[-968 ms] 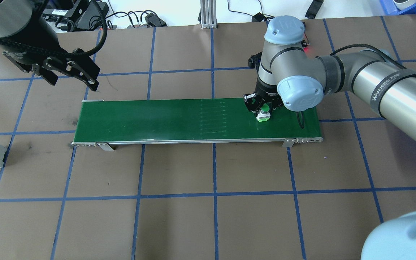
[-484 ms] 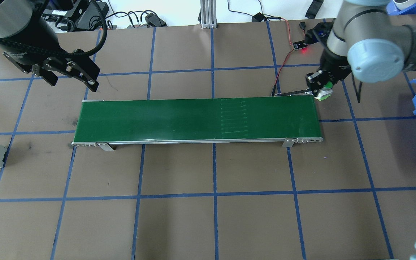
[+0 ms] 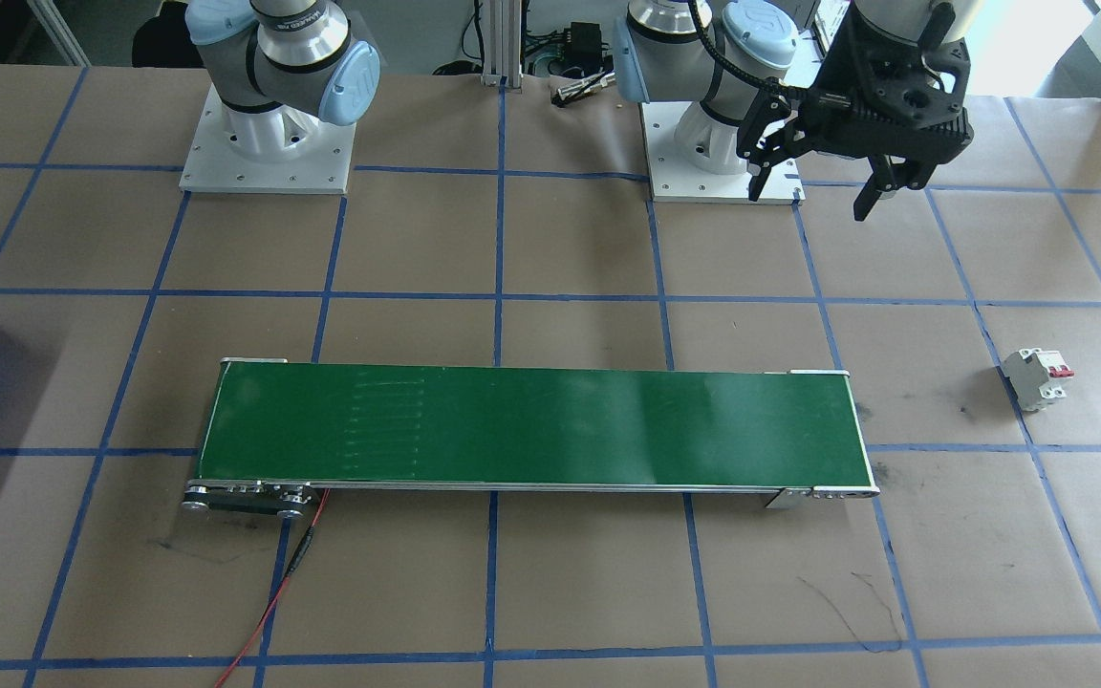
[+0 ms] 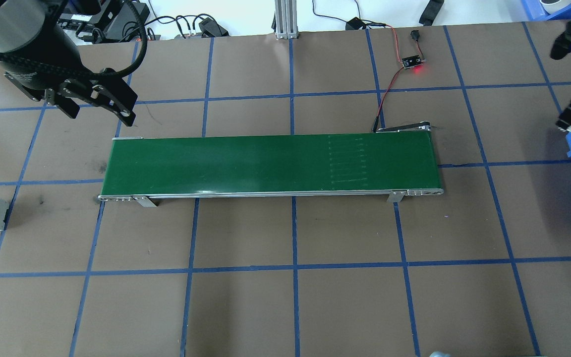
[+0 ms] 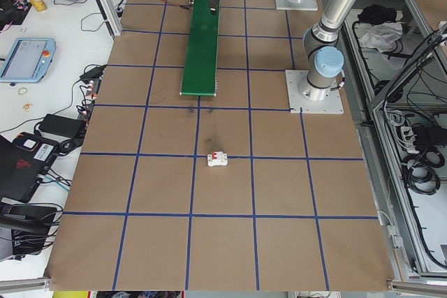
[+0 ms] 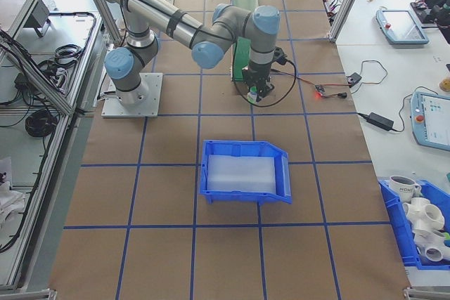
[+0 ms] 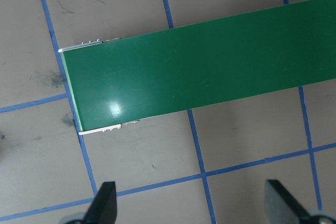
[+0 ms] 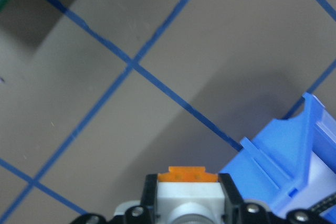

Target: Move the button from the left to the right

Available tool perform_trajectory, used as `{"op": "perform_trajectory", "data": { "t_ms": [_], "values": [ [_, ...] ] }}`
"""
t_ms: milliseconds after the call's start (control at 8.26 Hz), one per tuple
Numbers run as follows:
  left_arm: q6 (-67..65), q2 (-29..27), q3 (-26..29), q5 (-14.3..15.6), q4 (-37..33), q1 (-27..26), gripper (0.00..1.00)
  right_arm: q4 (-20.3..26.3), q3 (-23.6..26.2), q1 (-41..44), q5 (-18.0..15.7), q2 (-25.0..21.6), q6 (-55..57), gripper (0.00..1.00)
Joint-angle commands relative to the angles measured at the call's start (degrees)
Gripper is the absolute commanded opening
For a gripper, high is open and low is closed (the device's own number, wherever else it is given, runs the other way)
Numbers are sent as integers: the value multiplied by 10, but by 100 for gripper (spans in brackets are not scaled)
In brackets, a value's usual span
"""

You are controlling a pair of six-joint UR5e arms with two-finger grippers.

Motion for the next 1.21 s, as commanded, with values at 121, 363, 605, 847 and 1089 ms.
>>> {"op": "perform_trajectory", "data": {
  "t_ms": [121,363,605,847,1089],
  "values": [
    [-1,0,-1,0,0,0,100,-90,-5,-174,34,23,-412,0],
    [-1,0,-1,-1,0,0,100,-163,-5,-224,54,122,-494,0],
    [-1,0,-1,-1,0,0,100,-189,1,-228,48,176,-511,0],
    [-1,0,-3,-1,0,0,100,-205,0,-229,48,199,-537,29],
    [-1,1,-3,-1,0,0,100,-204,0,-229,50,194,-545,98]
  ]
}}
